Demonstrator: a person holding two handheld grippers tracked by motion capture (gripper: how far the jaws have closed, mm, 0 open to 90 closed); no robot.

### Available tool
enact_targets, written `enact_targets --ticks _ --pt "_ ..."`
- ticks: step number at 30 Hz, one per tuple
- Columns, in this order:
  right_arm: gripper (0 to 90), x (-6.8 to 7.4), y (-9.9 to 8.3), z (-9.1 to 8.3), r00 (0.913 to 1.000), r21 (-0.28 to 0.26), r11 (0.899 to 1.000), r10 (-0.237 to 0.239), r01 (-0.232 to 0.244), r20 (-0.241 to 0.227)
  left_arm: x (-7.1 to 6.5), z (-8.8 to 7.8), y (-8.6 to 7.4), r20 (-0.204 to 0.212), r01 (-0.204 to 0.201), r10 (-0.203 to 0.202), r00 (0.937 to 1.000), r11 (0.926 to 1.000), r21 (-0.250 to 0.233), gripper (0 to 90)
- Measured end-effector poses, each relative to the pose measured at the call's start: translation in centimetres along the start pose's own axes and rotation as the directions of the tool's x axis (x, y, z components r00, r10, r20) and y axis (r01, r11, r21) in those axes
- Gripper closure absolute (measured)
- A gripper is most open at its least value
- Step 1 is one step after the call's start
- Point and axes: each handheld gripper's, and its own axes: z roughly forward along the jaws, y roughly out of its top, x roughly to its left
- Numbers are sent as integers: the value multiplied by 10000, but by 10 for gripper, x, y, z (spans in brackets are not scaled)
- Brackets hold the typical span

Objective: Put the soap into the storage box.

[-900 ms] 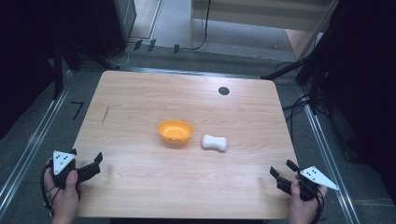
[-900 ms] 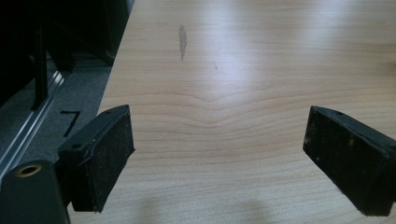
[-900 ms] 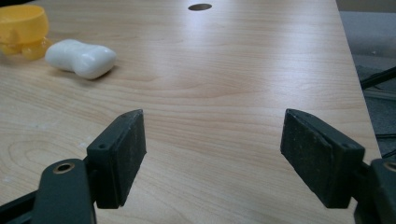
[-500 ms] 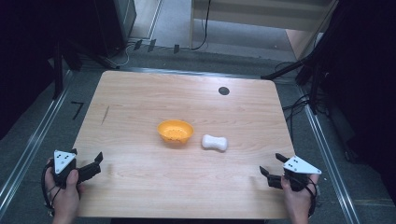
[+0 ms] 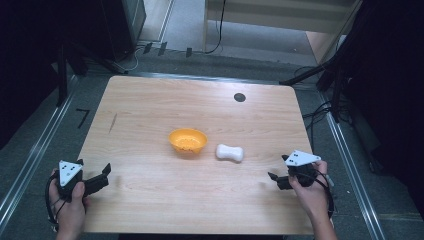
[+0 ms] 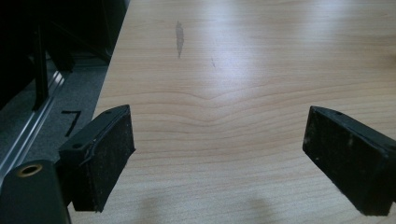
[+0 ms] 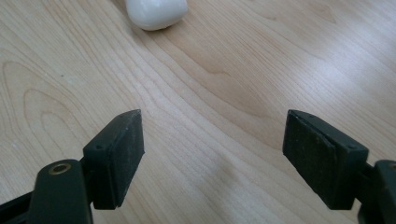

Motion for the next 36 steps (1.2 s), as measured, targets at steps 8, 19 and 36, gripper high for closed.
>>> enact_targets --ticks 8,19,36 --pt "213 -2 17 6 9983 814 9953 -496 521 -315 0 0 0 7 -36 36 10000 10000 34 91" --pt "244 -2 37 14 9921 1520 9808 -1167 1223 -455 -1 0 0 19 -91 91 10000 10000 25 91" --pt "244 1 64 39 9779 2506 9474 -1753 1991 -1144 -1 0 0 62 -100 100 9999 9999 35 91"
